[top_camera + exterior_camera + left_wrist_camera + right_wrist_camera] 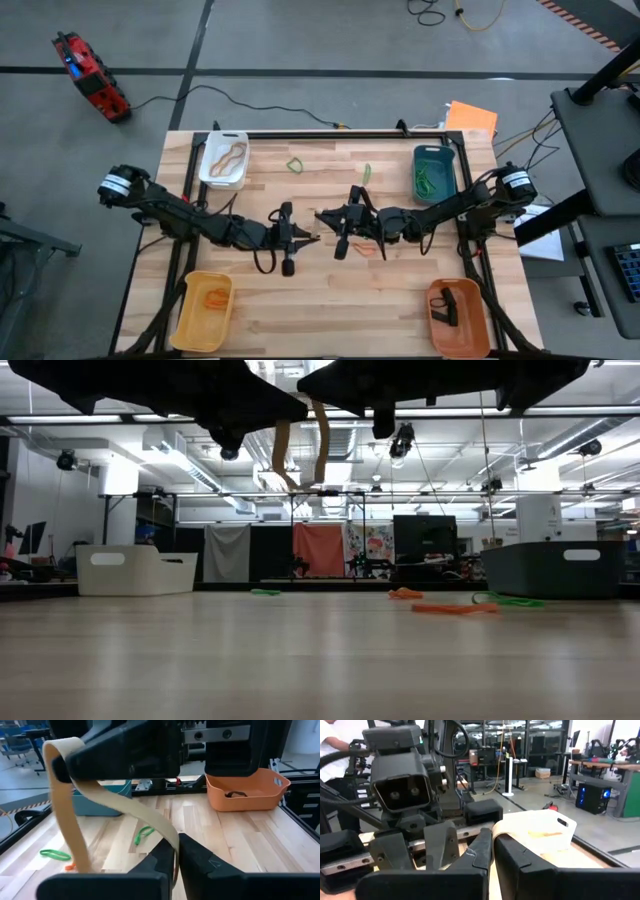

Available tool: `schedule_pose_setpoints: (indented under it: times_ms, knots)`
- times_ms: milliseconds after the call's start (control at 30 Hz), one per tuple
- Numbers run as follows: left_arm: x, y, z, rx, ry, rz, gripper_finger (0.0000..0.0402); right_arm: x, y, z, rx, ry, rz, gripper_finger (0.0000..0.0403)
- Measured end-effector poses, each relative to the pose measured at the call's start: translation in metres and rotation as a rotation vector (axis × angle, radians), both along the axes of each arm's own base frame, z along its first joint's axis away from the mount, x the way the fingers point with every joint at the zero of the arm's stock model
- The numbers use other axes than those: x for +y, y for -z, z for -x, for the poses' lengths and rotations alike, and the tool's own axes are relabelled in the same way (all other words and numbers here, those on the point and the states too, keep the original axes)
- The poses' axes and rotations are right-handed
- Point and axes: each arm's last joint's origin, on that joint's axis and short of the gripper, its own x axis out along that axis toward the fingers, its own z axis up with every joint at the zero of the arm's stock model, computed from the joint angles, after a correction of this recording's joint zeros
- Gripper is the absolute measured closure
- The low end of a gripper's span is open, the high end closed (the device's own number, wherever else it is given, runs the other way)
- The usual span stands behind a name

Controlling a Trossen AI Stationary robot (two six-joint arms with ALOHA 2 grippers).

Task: Sort rubber bands into baskets
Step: Put the brown rubber band into the white bin

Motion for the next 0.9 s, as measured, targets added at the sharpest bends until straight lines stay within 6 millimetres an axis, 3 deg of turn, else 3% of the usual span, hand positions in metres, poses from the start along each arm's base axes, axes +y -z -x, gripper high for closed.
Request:
schedule_pose_setpoints:
  times_ms: [233, 633, 900]
  knots:
    - [0.001, -0.006, 0.002, -0.022, 0.000, 0.007, 0.0401, -0.003, 0.004, 0.000, 0.041, 0.013, -0.064, 0.0364]
    - [0.003, -0.015, 0.008, -0.032, -0.022, 0.006, 0.0401, -0.015, -0.005, 0.011, 0.087, 0.048, -0.299, 0.0222]
    - [0.008, -0.024, 0.013, -0.049, -0.044, 0.002, 0.0402, -0.019, -0.005, 0.026, 0.244, 0.091, -0.367, 0.0167]
